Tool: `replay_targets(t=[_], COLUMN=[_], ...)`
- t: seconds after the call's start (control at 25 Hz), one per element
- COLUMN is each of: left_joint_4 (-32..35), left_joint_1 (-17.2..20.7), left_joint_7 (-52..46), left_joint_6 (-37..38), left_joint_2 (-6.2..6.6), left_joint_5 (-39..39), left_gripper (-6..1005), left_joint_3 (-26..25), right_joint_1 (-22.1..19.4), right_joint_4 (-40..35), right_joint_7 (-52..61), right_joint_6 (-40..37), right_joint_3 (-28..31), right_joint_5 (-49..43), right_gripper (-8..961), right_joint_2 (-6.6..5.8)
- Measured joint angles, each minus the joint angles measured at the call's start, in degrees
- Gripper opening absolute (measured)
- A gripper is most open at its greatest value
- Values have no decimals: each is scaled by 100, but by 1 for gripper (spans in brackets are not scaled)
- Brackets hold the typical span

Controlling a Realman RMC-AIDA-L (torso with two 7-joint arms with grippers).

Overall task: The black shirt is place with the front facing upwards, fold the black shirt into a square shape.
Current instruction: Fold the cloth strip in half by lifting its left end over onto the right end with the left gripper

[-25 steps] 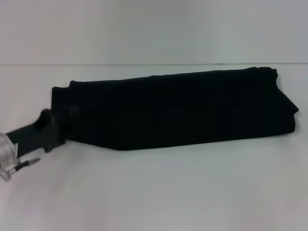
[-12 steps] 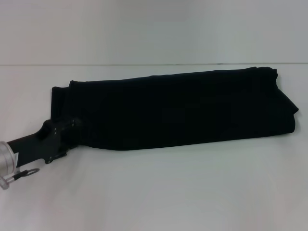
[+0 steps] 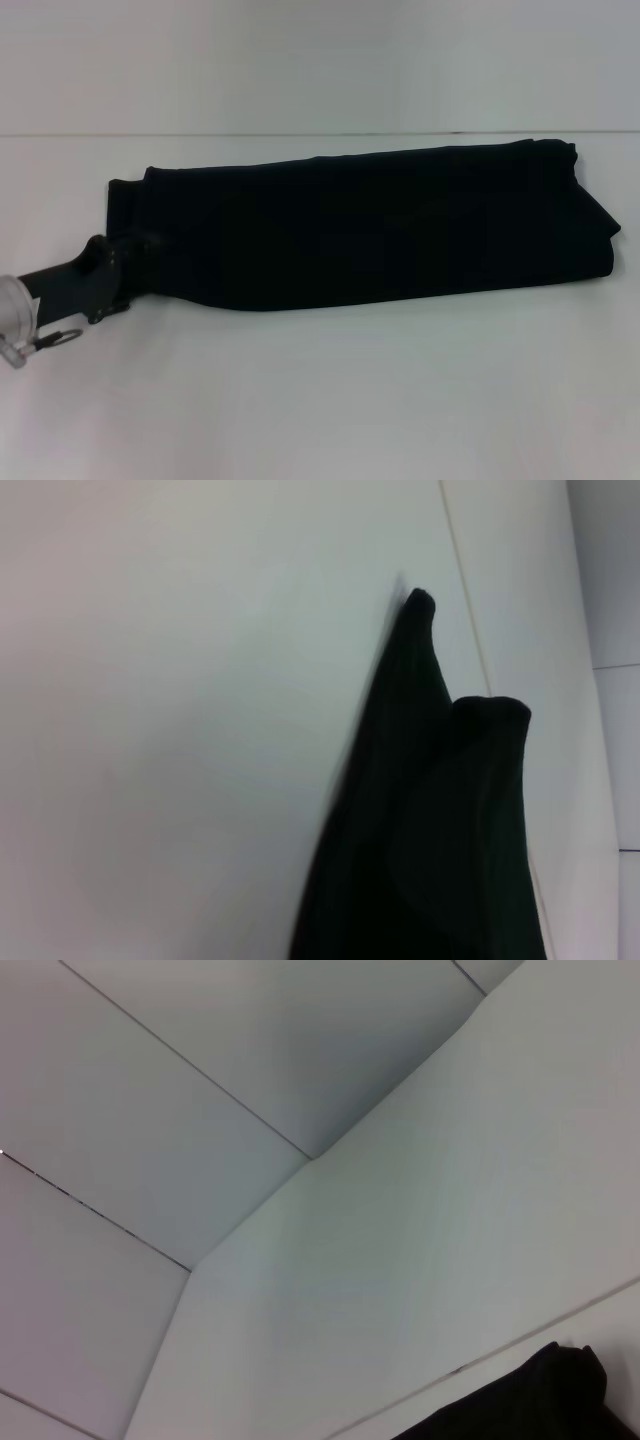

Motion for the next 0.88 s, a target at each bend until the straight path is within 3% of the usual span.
replay_targets(t=[0.28,0.88], left_joint_4=[146,-167], left_joint_1=[-109,-312], left_joint_7=[350,241], left_joint_6=[373,-222], left_joint_2=[-2,68], left_joint_5=[-258,59], left_gripper=[739,738], left_joint_3=[-47,28], right_joint_1=[8,-5], right_joint_4=[1,10], right_joint_7=[-2,-1], right_joint_6=[0,32], right_joint_3=[22,46], right_joint_5=[0,0], right_gripper=[856,857], right_joint_2=[-22,-15])
